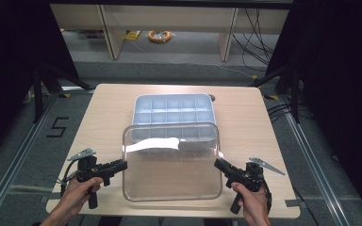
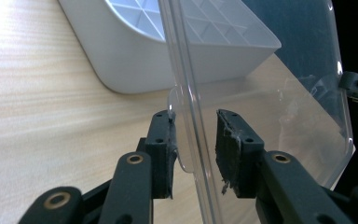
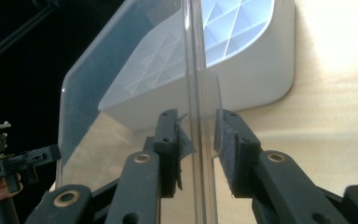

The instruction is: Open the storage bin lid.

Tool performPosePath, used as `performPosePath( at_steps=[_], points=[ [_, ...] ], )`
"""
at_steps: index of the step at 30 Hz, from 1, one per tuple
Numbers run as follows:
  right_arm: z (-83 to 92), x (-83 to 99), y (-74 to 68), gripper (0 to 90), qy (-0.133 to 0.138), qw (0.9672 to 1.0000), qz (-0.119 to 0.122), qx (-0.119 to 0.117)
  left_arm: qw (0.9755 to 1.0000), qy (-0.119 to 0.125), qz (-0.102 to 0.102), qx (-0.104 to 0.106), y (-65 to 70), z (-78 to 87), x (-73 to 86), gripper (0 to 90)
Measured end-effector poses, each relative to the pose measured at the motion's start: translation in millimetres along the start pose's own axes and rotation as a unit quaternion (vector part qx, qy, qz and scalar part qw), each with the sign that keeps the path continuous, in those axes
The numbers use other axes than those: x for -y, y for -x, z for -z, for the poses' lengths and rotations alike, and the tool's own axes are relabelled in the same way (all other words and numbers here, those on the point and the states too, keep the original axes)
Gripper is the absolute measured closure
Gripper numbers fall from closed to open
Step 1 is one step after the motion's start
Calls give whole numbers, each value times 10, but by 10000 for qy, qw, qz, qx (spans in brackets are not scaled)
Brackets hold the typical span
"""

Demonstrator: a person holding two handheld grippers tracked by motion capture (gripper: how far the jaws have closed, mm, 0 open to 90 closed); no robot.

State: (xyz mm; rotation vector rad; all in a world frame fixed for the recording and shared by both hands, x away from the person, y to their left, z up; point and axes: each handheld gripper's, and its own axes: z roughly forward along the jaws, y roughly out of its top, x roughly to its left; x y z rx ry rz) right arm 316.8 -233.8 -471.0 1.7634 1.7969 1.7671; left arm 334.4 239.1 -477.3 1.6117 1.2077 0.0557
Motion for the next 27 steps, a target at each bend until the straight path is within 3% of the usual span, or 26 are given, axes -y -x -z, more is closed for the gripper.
performPosePath(
  at_steps=[7,10,15,16,17,19,23,27],
  points=[
    [43,101,30,705,-71,10000,-48,43,10000,-46,45,6,23,9,123,660],
    [58,171,46,704,-125,9999,-36,91,9998,-207,50,-58,22,10,184,658],
    [70,217,62,698,-144,9999,-93,12,10000,-52,32,11,34,29,188,661],
    [70,228,70,697,-172,9998,-19,60,10000,-86,1,29,35,31,190,660],
    [76,237,68,696,-219,9996,-96,134,9999,-139,8,15,36,32,199,661],
    [64,257,74,696,-145,9998,-108,47,9998,-202,3,-7,33,16,236,660],
    [73,271,90,691,-250,9994,-179,186,9996,-268,7,-34,42,-21,292,658],
    [75,293,115,681,-310,9991,-77,291,9997,-256,-5,-25,62,-28,320,657]
  ],
)
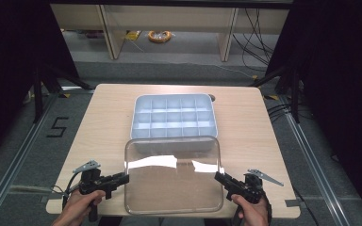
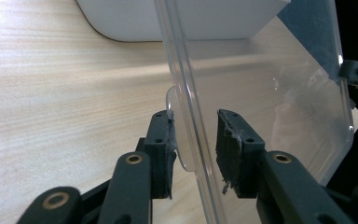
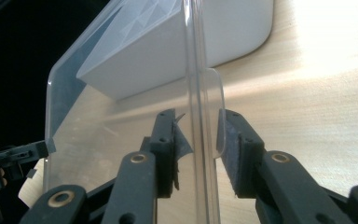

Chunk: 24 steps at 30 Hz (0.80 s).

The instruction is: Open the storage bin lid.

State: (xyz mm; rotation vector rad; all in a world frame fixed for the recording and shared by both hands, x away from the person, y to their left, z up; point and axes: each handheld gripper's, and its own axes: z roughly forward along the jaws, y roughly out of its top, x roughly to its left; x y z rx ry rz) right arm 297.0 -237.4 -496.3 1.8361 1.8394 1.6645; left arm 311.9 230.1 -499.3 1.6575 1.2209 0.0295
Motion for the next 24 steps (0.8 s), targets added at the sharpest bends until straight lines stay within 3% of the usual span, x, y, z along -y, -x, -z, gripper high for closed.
performPosePath(
  at_steps=[1,3,4,5,8,9,10,11,12,13,14,15,19,21,22,24],
  points=[
    [14,11,-21,678,-89,9998,-190,50,10000,-72,-10,44,-4,9,5,657],
    [21,26,-34,675,-157,9994,-309,91,10000,-56,-13,53,-4,6,13,657],
    [9,29,-6,673,-120,9998,-120,-64,9999,-107,5,24,-2,9,16,655],
    [-3,43,14,672,-113,9999,7,128,9999,-141,22,40,-16,2,29,654],
    [5,59,9,670,-141,9999,-7,40,9998,-170,89,47,-24,-4,41,652],
    [7,71,-20,670,-283,9991,-238,200,9997,-173,139,58,-35,-13,48,652],
    [7,71,-20,670,-283,9991,-238,200,9997,-173,139,58,-35,-13,48,652],
    [0,71,11,670,-228,9996,-29,170,9996,-230,140,44,-40,-9,49,652],
    [-2,80,-13,669,-269,9992,-272,69,9997,-162,161,0,-32,-18,60,651],
    [5,82,-14,667,-296,9992,-272,7,9997,-184,147,-5,-32,-15,60,650],
    [-4,87,-13,666,-295,9992,-262,59,9997,-191,130,-9,-32,-14,61,649],
    [-9,89,17,666,-257,9996,-52,62,9996,-257,118,46,-39,-9,56,649],
    [-7,108,39,661,-351,9993,-3,102,9994,-318,98,50,-41,-13,67,648],
    [-15,124,39,659,-341,9992,-56,199,9994,-331,117,54,-40,-21,75,647],
    [-3,126,15,658,-411,9988,-250,95,9993,-352,114,52,-42,-22,77,647],
    [-14,133,22,655,-376,9989,-247,141,9992,-393,108,50,-47,-26,78,644]
  ],
)
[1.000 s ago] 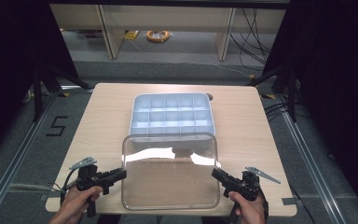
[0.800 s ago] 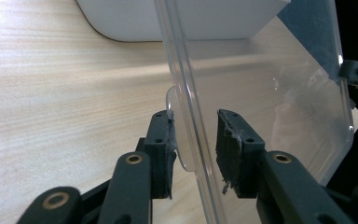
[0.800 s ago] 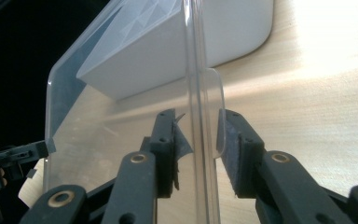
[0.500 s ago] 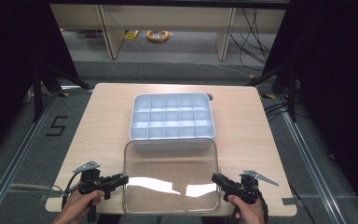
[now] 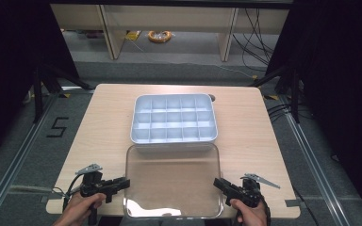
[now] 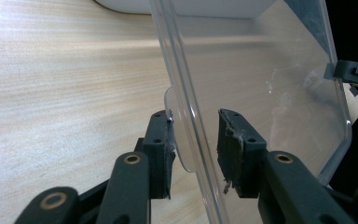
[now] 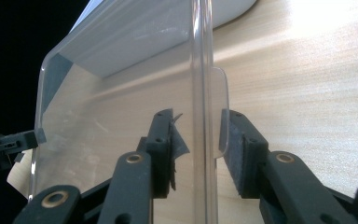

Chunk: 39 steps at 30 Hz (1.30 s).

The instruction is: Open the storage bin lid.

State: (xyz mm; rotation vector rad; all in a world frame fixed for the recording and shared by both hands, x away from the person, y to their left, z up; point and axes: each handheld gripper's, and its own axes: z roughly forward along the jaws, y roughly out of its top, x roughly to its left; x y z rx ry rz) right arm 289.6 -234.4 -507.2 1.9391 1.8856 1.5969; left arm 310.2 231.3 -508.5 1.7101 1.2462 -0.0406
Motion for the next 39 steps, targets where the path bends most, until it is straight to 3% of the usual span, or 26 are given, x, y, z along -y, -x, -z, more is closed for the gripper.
performPosePath(
  at_steps=[2,3,6,9,11,12,13,14,16,25,26,27,28,29,30,31,35,39],
  points=[
    [-17,6,15,653,-8,10000,35,54,10000,-12,29,-5,-3,-5,5,645],
    [-26,7,41,650,-9,9998,204,16,10000,-60,57,-4,-7,-7,6,642],
    [-42,12,50,647,14,9997,220,48,9999,-101,56,-8,-15,-18,8,640],
    [-36,16,46,643,-108,9998,158,98,9998,-162,131,12,-34,-33,21,636],
    [-51,27,23,641,-185,9997,-81,119,9997,-180,190,22,-46,-41,24,635],
    [-61,26,42,640,-123,9997,80,170,9996,-184,197,22,-50,-43,24,635],
    [-56,27,27,639,-187,9996,-48,190,9996,-190,201,23,-52,-46,24,633],
    [-66,24,53,638,-137,9997,129,184,9996,-183,211,27,-53,-49,23,633],
    [-77,21,66,634,-136,9996,239,115,9996,-197,225,12,-56,-53,19,631],
    [-108,18,42,614,-184,9987,364,309,9993,-265,264,-16,-88,-73,11,620],
    [-108,18,42,614,-184,9987,364,309,9993,-265,264,-16,-88,-73,11,620],
    [-103,19,-8,613,-240,9994,86,213,9993,-251,288,-28,-93,-73,9,620],
    [-103,19,-8,613,-240,9994,86,213,9992,-260,291,-44,-97,-69,6,620],
    [-106,12,8,613,-232,9989,275,307,9993,-223,293,-64,-99,-73,3,619],
    [-123,23,-18,611,-244,9993,84,273,9993,-224,293,-64,-104,-74,1,618],
    [-148,22,30,608,-196,9984,403,343,9992,-238,305,-72,-110,-77,-1,616],
    [-150,22,26,606,-253,9983,374,365,9992,-171,307,-169,-87,-89,1,610],
    [-140,19,11,597,-311,9984,362,312,9989,-337,256,-189,-93,-98,4,589]
  ],
)
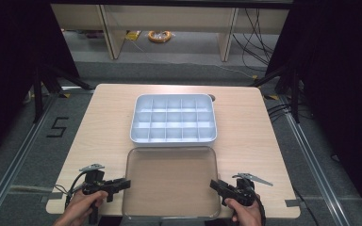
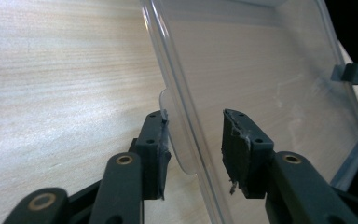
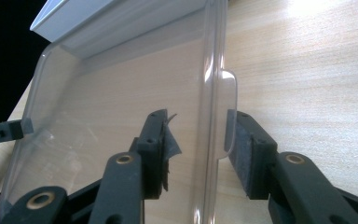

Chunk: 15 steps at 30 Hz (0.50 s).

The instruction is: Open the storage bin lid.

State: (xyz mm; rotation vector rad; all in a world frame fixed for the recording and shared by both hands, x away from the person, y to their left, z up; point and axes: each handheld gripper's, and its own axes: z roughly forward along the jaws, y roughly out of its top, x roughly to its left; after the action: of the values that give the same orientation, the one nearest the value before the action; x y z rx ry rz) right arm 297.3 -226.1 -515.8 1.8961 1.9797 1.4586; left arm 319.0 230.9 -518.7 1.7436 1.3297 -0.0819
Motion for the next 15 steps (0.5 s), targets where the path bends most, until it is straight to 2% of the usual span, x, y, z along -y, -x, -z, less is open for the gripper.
performPosePath(
  at_steps=[3,4,5,6,7,8,11,12,13,15],
  points=[
    [-24,9,4,594,62,9999,61,78,10000,-18,22,-19,4,-12,5,581],
    [-8,12,-40,590,-53,9997,-247,72,10000,-52,-23,-38,9,-15,4,577],
    [-20,11,-39,583,-28,9996,-240,119,10000,-61,-51,-47,15,-21,5,574],
    [-19,4,-22,576,-43,9999,-83,118,9999,-65,-63,-49,19,-29,7,564],
    [-19,3,-21,570,-52,9999,-91,120,9999,-86,-44,-53,25,-35,8,554],
    [-35,-2,14,564,-13,9998,86,155,9999,-105,-73,-42,28,-36,5,550],
    [-49,-7,26,534,7,9999,36,104,9999,-76,-125,-71,29,-42,1,537],
    [-45,-3,-6,528,-110,9996,-187,202,9999,-38,-60,-86,31,-43,-5,518],
    [-57,-8,26,504,-48,9998,-26,212,9999,-38,-60,-86,31,-43,-5,501],
    [-56,-15,22,478,10,9998,-21,193,9999,19,-80,-134,33,-38,-20,474]
  ],
)
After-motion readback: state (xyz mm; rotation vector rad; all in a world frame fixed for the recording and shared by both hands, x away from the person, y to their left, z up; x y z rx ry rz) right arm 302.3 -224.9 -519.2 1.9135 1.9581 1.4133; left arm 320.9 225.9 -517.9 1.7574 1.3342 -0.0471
